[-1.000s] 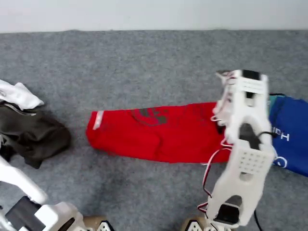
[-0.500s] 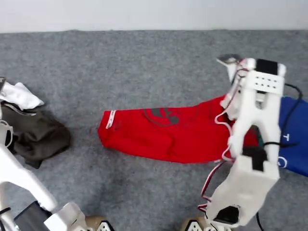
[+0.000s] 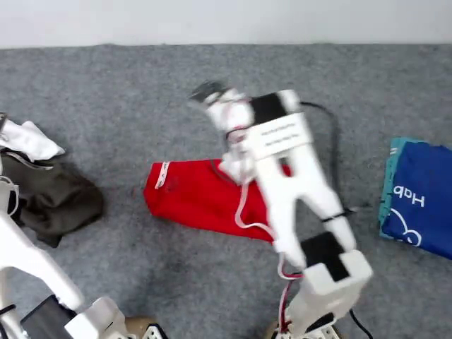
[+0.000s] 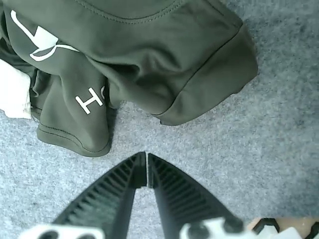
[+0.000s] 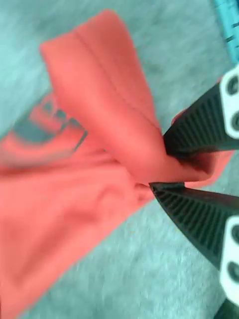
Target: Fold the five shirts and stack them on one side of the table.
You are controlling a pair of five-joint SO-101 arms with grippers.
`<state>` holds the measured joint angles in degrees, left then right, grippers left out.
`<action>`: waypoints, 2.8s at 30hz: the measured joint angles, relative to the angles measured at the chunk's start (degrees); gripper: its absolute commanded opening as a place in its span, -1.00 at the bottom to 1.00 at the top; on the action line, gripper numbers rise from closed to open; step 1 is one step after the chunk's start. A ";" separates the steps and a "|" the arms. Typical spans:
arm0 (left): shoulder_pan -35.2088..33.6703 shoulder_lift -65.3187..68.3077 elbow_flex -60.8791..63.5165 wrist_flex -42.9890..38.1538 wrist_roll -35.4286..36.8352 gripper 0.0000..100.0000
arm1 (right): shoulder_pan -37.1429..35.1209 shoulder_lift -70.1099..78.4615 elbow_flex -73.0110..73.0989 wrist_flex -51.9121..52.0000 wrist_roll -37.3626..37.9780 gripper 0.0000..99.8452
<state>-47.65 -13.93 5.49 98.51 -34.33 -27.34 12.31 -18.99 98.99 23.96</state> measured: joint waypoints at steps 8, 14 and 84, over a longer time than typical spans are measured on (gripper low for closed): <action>0.00 0.00 0.00 0.00 0.53 -0.97 | -8.88 8.62 0.00 -10.11 -2.73 -0.98; 0.00 0.00 0.00 0.00 3.08 -0.97 | -12.13 11.78 0.00 -16.26 -2.73 -0.98; 0.00 0.00 2.37 -0.70 3.69 -0.97 | -2.46 29.19 -29.36 1.58 0.53 -0.70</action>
<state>-47.65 -13.93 7.87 97.80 -30.64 -29.80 41.49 -48.35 100.57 24.48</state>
